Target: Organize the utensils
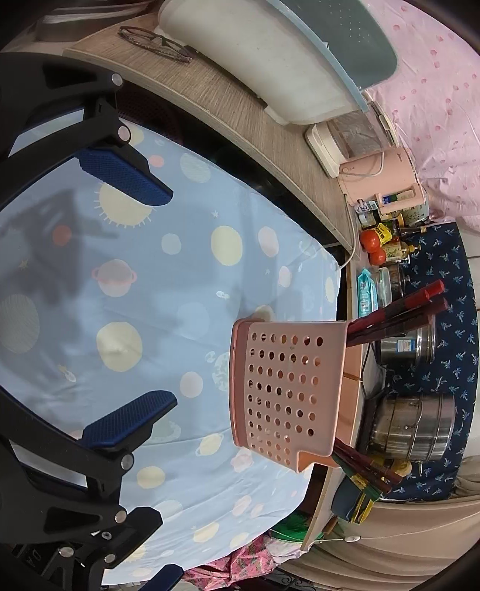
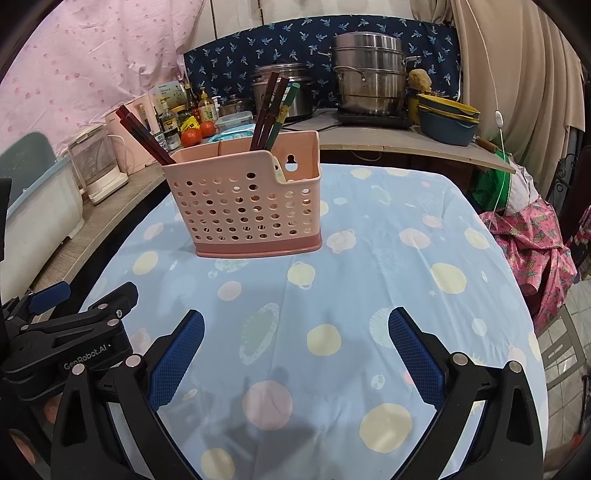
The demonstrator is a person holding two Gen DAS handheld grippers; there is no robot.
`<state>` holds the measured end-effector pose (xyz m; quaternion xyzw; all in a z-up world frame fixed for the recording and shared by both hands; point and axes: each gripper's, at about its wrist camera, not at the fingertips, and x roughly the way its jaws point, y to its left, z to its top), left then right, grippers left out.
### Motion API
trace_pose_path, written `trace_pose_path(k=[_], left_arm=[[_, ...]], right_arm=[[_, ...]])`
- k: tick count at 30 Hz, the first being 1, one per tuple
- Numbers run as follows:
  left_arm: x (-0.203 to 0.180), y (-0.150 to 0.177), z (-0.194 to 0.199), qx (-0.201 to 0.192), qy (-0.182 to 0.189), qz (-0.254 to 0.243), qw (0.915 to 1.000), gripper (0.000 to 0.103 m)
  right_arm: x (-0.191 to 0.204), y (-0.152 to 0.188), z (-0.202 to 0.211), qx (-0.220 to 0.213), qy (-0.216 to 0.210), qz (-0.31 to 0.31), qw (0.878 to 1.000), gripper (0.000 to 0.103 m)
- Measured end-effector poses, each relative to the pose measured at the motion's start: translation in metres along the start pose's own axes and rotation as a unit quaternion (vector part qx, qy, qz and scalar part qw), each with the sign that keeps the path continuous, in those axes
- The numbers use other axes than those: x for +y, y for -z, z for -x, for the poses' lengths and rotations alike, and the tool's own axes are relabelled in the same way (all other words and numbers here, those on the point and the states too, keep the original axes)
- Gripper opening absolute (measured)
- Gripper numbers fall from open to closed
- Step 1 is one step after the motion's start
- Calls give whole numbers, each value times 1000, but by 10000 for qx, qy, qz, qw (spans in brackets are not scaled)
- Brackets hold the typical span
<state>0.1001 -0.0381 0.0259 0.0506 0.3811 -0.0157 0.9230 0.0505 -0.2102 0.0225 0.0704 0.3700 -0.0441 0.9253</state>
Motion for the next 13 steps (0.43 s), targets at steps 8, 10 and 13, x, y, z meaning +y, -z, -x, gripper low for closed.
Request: trace_pose_path(k=[8,10,13], left_arm=[[-1,0,-1,19,-46,-13,10000,96],[-2,0,-2,27,-36,-21,10000,96],[-2,1,-2,27,6,-38,10000,96]], right_arm=[[-1,0,0,-6,4,-9,10000,96],[-1,0,0,-11,4,-10,10000,96],[-1,0,0,-3,2,-10,10000,96]])
